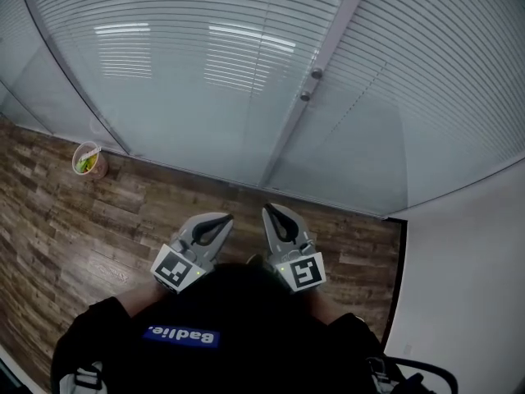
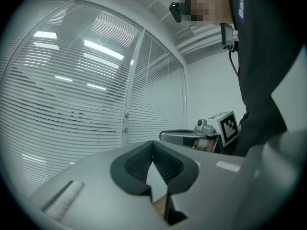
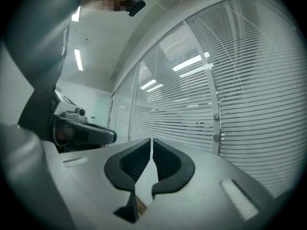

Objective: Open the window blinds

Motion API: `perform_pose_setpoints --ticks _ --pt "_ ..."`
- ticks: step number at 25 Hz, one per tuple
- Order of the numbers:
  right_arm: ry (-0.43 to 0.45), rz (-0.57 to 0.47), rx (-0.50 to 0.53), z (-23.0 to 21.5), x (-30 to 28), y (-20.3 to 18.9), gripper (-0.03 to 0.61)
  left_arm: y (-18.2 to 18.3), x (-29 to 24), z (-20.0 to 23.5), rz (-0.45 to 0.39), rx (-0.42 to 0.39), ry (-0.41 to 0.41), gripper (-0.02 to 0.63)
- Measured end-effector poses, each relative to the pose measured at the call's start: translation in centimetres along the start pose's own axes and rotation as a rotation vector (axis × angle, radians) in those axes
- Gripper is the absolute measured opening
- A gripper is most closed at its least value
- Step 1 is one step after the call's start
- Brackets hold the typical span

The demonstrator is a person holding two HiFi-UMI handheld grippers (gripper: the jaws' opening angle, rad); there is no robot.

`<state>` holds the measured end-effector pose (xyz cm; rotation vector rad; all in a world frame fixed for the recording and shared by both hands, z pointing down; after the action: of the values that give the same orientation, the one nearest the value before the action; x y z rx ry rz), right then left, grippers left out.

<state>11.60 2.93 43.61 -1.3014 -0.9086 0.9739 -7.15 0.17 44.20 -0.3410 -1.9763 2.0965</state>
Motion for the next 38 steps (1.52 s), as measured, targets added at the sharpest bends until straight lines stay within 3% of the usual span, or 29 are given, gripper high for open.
perform_pose_setpoints --ticks 17,29,38 --pt "-0.014 -0.092 0.007 -11.7 -1.2 0.0 0.035 0.2 -7.5 -1.4 0.048 -0.022 0.118 0.000" --pt "-0.013 -0.109 0.073 -13.8 -2.2 0.1 0.043 -0.6 -8.9 -2.5 0.052 -0.020 0.123 0.000" --pt "-0.084 -0.104 0.166 -13.6 -3.9 0.3 0.054 -1.9 -8.2 -1.0 0.030 -0.029 0.068 0.000"
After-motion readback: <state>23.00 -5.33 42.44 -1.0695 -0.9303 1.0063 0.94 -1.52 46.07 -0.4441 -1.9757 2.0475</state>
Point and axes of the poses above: the fingertips, and each gripper's own axes: x backward along the fingers, z to its left, y out of its top, the point moved 9 cm from there along x, backward along the fingers, and after that the axes turned 8 degrees about -y, right-handed, at the moved point
